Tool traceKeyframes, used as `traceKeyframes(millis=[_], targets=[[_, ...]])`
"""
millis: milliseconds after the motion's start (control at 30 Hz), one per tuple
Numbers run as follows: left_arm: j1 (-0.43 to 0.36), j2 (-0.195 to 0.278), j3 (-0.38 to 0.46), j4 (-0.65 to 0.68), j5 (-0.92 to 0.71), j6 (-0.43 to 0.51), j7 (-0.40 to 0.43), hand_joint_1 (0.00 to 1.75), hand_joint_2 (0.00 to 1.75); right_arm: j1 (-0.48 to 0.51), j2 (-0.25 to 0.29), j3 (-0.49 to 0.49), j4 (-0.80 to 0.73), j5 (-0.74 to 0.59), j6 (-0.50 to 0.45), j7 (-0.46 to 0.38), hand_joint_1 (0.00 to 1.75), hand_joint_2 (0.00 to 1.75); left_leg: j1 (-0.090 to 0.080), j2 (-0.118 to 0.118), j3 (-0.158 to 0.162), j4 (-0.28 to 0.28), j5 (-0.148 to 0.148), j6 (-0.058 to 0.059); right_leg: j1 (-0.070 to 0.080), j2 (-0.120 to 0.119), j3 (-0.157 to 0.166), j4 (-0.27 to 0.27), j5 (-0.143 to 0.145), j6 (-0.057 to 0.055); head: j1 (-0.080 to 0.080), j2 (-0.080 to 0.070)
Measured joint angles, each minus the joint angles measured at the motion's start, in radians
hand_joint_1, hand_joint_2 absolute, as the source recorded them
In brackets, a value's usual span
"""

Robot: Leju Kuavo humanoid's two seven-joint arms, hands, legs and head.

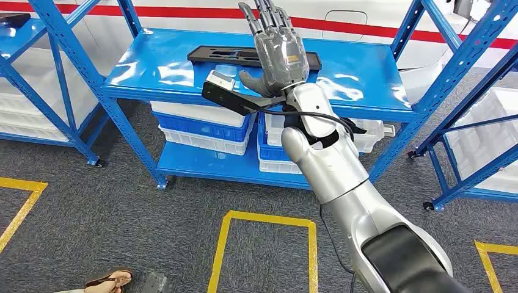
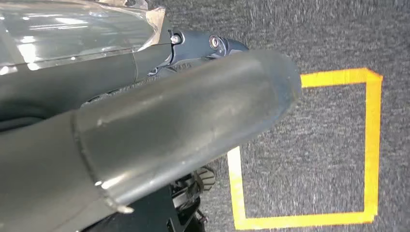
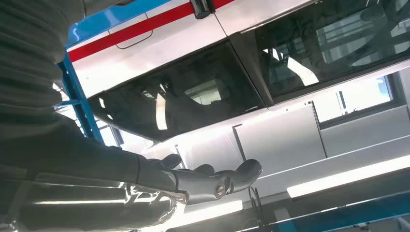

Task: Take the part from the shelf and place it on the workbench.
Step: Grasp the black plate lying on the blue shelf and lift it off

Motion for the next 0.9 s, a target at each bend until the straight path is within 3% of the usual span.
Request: traceKeyframes(millis=[233,567,900], targets=[[0.000,0.006,0.016,0.000,0.034,0.026,0.007,0.00,0.00,0.000,-0.002,-0.005,-0.002,-0.021,-0.008,-0.005,0.00,1.75,0.000,0.000,0.000,0.000,0.000,0.000,0.000,0.000,0.000,0.000,0.000,0.000,0.000,0.000],[0.027,0.055,0.153,0.004,0.143,0.135,0.067,0.00,0.00,-0.013,-0.015,-0.023,-0.021,-0.115,-0.031,-0.045,0.00,1.75,0.000,0.000,0.000,0.000,0.000,0.000,0.000,0.000,0.000,0.000,0.000,0.000,0.000,0.000],[0.095,0.074,0.250,0.024,0.179,0.175,0.108,0.00,0.00,-0.052,0.019,-0.017,0.027,-0.153,-0.042,-0.087,0.00,1.75,-0.001,0.000,-0.002,0.001,0.000,0.000,-0.003,0.000,0.000,-0.001,0.000,0.001,0.000,0.000]])
